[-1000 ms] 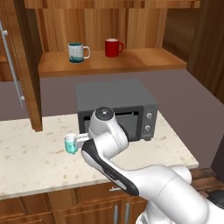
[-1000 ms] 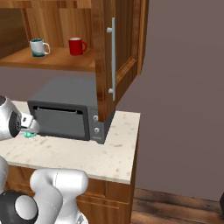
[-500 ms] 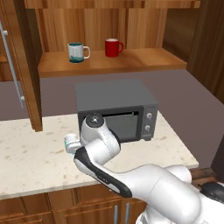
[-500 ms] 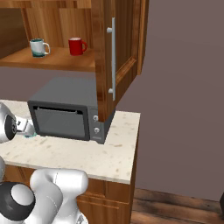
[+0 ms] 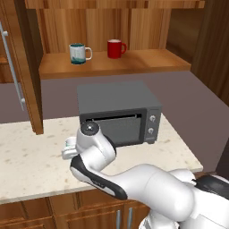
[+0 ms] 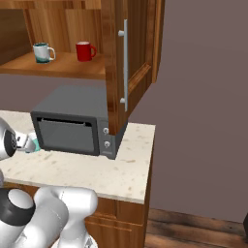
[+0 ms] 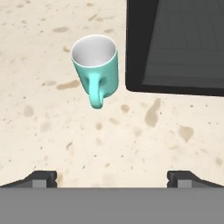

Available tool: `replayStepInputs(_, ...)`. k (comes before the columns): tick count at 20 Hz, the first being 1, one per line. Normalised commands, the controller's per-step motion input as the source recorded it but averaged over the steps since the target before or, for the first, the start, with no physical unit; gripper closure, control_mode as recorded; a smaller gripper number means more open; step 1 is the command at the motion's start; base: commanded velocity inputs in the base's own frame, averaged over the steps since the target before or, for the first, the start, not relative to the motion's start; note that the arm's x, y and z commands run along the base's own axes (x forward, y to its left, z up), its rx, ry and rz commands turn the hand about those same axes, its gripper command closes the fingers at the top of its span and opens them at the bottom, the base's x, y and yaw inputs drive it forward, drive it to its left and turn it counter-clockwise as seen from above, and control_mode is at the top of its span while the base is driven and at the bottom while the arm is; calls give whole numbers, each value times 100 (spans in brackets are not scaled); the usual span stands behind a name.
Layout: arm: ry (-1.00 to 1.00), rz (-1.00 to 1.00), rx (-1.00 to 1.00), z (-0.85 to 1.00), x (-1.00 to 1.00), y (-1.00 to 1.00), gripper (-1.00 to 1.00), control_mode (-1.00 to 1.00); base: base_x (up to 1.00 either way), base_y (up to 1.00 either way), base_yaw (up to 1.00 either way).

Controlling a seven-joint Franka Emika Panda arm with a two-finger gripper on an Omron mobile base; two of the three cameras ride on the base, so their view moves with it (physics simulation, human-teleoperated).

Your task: Pick the mug on the counter and place it in the cabinet with the handle facing the right, like the mugs already inside.

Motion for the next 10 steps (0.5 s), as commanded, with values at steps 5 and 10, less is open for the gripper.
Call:
replayStepInputs(5,0,0,0,-16,15,12,-100,-100,0,0,0)
replayStepInputs(10,0,-1,0,-10,17,2,-100,-100,0,0,0)
